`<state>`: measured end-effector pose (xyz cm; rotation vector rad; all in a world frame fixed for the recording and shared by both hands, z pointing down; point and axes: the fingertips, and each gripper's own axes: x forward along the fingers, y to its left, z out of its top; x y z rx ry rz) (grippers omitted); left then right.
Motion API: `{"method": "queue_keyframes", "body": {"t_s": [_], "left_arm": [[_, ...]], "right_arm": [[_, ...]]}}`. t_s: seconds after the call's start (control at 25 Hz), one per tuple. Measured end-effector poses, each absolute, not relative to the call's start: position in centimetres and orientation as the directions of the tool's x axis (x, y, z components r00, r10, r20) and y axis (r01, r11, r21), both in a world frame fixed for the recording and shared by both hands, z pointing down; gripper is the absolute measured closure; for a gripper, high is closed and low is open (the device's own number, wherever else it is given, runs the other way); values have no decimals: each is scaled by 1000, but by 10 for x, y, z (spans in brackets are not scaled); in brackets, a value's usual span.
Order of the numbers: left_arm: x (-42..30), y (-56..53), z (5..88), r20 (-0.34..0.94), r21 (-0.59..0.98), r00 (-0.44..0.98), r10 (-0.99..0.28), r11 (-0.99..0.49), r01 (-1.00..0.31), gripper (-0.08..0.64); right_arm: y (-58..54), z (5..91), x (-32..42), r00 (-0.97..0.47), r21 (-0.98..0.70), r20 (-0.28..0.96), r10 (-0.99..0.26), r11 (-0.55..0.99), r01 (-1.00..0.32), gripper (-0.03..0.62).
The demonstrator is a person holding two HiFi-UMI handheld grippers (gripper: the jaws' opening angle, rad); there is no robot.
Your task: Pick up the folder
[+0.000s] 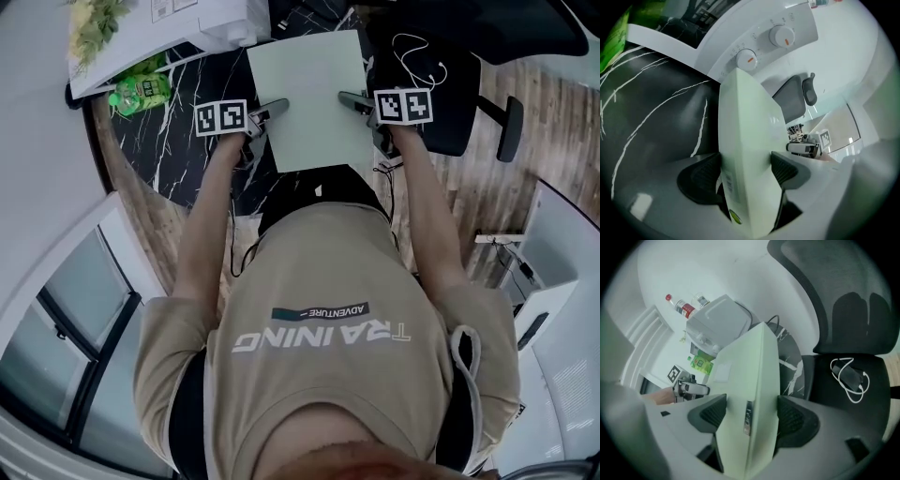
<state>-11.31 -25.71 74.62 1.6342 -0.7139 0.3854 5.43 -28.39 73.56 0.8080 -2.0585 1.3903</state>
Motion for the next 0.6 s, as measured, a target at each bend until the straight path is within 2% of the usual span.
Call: {"method": "queue_keyframes", "body": {"t_s": [0.32, 0.6], "left_arm": [[-102, -229, 736, 622, 751, 755, -208, -115, -650, 238], [-100, -225, 700, 593, 745, 755, -281, -165, -647, 238]], "right_arm": [[-251, 726, 64, -670, -602, 720, -182, 318, -733, 290], [-243, 688, 68, -671, -580, 687, -279, 344, -738, 290]]}}
